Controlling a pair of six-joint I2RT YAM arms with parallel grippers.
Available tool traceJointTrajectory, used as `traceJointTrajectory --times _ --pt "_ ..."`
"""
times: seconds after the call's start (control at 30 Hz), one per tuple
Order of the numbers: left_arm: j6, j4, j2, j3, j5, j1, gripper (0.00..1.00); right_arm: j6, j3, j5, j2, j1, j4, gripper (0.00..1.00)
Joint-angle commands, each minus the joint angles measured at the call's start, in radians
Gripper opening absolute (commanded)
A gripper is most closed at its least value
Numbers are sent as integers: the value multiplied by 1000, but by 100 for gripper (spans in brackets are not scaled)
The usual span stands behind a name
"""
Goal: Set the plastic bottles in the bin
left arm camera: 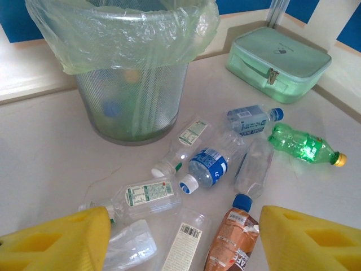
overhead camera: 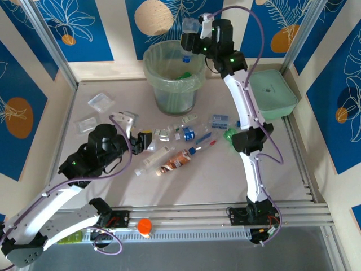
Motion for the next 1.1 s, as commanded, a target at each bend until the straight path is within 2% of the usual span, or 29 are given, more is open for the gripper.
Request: traceJointTrajectory --times 0.0,0.13,0.3,0.43,0.83,1.07 --pt "-1 13 -9 3 22 1 70 49 -13 -47 26 -2 31 53" --pt "-2 17 -13 1 18 5 70 90 -115 -45 33 -2 78 53" --pt "-4 17 -6 5 44 16 70 35 -120 -3 67 25 18 54" --pt "-6 19 -11 3 56 32 70 -8 -142 24 72 42 -21 59" --pt "-2 16 -23 0 61 41 71 -10 -157 50 54 48 -48 70" --pt "-2 15 -25 2 61 50 71 -20 -138 44 21 52 -50 70"
